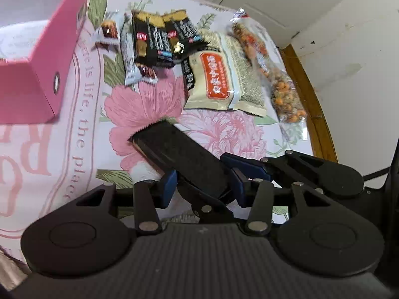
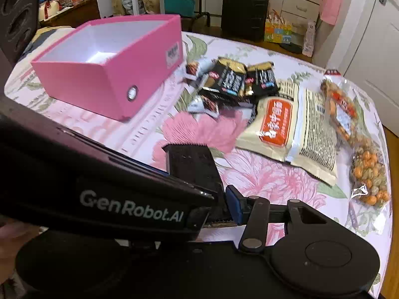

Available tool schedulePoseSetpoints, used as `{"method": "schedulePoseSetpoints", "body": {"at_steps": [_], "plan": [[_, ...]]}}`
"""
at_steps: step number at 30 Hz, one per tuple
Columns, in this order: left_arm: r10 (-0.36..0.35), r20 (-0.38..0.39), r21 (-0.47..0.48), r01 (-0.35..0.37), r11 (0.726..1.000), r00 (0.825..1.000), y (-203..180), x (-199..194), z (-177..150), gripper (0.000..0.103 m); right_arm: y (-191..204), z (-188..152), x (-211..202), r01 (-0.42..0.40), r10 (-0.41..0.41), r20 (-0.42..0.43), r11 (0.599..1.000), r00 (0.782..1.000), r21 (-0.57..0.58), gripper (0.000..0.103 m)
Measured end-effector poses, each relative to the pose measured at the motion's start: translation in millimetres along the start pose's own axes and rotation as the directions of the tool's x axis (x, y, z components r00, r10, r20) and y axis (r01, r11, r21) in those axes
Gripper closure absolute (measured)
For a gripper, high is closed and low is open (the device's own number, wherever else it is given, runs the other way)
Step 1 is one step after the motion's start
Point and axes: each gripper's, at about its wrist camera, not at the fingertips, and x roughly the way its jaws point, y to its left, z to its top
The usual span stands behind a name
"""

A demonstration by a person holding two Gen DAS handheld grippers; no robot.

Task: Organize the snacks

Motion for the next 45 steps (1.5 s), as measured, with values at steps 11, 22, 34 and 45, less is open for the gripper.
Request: {"method": "schedulePoseSetpoints", "body": {"at_steps": [11,22,34,45], "plan": [[-0.039,0.084,0.044,0.035,0.998,0.996,13.2,-65.8,6.9,0.057,29.3,29.8,-38.5,-0.043,0.044,0.058,0.999,0.997,-0.021,0.049],[-0.017,0.22,0.031,0.01,0.999,0.975,42.3,-137.8,16.6,0.057,72.9,77.9,-59.1,-0.081,0.099,0.131,0.988,0.986,-0.131,0.05],[0.083,0.34,-0.114,-0.046,0.992,0.937,120.8,-151.4,72.9,0.057,107.6,167.2,0.5,-0.146,0.2,0.143,0.937,0.969,-0.317,0.05],[0.181,0.234,-0.244,-0.123,0.962,0.955,203.9,-83.7,124.8,0.059,116.6,210.6,112.4,-0.251,0.291,0.04,0.881,0.956,-0.401,0.05]]}}
